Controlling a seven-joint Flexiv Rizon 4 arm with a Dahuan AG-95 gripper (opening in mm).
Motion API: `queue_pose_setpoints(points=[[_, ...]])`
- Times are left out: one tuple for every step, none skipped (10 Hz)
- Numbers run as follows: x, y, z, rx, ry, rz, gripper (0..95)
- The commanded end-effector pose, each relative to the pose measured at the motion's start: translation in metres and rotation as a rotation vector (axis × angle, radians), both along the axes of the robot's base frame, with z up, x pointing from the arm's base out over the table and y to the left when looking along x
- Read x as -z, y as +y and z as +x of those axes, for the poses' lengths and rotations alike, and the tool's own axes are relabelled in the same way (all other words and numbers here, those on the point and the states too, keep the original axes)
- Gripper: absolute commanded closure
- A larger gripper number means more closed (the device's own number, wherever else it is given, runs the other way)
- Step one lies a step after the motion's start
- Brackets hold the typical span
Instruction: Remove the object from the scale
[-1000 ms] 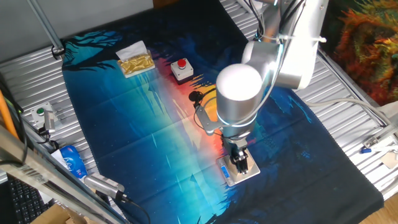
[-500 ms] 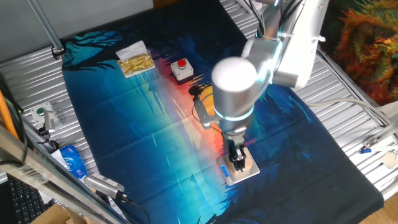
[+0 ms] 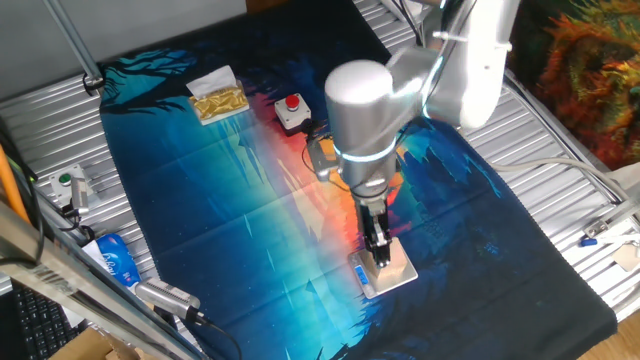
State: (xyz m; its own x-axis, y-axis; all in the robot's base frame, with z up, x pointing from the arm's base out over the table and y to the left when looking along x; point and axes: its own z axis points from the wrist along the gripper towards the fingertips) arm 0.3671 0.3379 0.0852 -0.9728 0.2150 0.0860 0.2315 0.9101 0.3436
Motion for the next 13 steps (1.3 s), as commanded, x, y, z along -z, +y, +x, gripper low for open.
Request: queue_pose_setpoints(points=[[0.0010,0.0012,0.0012,-0.082,-0.047,-0.217,19.0],[0.0010,0.0012,0.0012,-0.095,-0.046,-0.300,19.0],[0.0009,0.0012,0.0012,-0.107,-0.047,-0.332,19.0],[0.0008,0.0012,0.0012,-0.115,-0.048,-0.345,19.0],[0.0008,0.0012,0.0012,-0.118,-0.048,-0.345,19.0],[0.0008,0.0012,0.0012,-0.120,-0.048,-0.343,19.0],[0.0008,0.0012,0.0012,-0.122,-0.049,-0.341,19.0],[0.0009,0.0012,0.0012,-0.123,-0.049,-0.340,19.0],[0.0010,0.0012,0.0012,-0.125,-0.049,-0.340,19.0],[0.0010,0.0012,0.0012,-0.124,-0.050,-0.337,19.0],[0.0011,0.0012,0.0012,-0.112,-0.054,-0.339,19.0],[0.0018,0.0012,0.0013,-0.096,-0.049,-0.340,19.0],[0.0030,0.0011,0.0015,-0.085,-0.047,-0.341,19.0]])
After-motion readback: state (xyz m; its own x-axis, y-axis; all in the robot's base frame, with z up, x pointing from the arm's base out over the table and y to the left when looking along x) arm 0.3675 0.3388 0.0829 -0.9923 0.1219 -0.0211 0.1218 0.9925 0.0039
